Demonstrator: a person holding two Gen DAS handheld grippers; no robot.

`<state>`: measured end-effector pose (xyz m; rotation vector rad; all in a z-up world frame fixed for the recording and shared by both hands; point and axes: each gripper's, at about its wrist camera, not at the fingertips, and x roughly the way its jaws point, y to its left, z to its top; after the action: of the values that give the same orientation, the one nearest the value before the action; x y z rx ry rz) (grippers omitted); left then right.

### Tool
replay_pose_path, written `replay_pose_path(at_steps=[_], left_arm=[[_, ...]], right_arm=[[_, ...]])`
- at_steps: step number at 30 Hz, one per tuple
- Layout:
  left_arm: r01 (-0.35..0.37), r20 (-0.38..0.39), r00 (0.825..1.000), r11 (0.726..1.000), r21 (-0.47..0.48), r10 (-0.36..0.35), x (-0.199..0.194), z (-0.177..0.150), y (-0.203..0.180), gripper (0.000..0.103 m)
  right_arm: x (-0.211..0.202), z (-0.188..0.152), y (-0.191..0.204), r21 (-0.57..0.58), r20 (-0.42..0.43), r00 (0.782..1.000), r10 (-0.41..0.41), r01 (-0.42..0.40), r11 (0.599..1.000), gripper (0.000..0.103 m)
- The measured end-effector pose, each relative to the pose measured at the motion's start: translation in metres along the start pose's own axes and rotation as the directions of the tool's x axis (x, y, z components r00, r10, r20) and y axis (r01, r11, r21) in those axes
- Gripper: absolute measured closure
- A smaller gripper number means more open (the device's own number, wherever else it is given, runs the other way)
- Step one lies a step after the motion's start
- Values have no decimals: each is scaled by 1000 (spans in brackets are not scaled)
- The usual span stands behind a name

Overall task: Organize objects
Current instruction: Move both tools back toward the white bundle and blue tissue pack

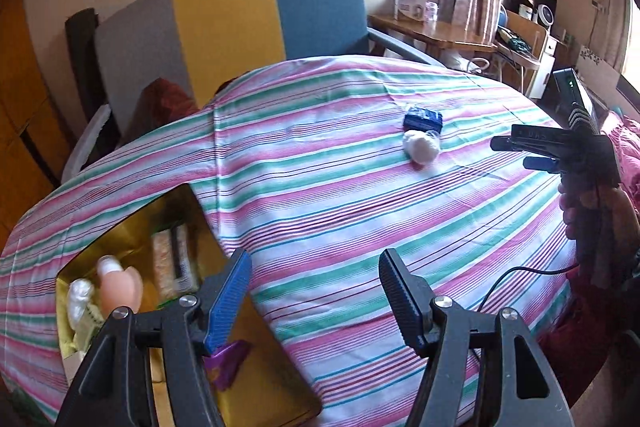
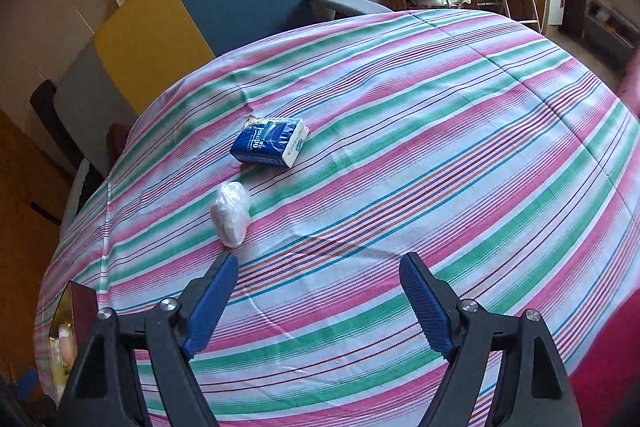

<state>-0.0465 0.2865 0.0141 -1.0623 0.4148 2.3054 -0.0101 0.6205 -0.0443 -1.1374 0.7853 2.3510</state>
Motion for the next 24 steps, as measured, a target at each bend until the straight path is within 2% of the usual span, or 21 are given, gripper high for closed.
replay_pose_path(at_steps=[10, 14, 17, 24], left_arm=[[105, -75, 992, 994, -7, -105, 48, 30, -37, 36], [162, -109, 980, 986, -44, -166, 74, 49, -52, 36], [178, -124, 975, 983, -45, -182, 94, 63, -66, 36], [232, -167, 956, 969, -82, -242, 147, 96, -93, 36]], right_arm=[[-3, 3, -17, 90, 6, 1000, 3, -3, 996, 19], [-5, 4, -31, 164, 20, 1000, -1, -2, 986, 19], [-5, 5, -37, 202, 13, 1000, 17, -20, 979, 19], [-1, 4, -38, 215, -3, 999, 42, -41, 976, 19]])
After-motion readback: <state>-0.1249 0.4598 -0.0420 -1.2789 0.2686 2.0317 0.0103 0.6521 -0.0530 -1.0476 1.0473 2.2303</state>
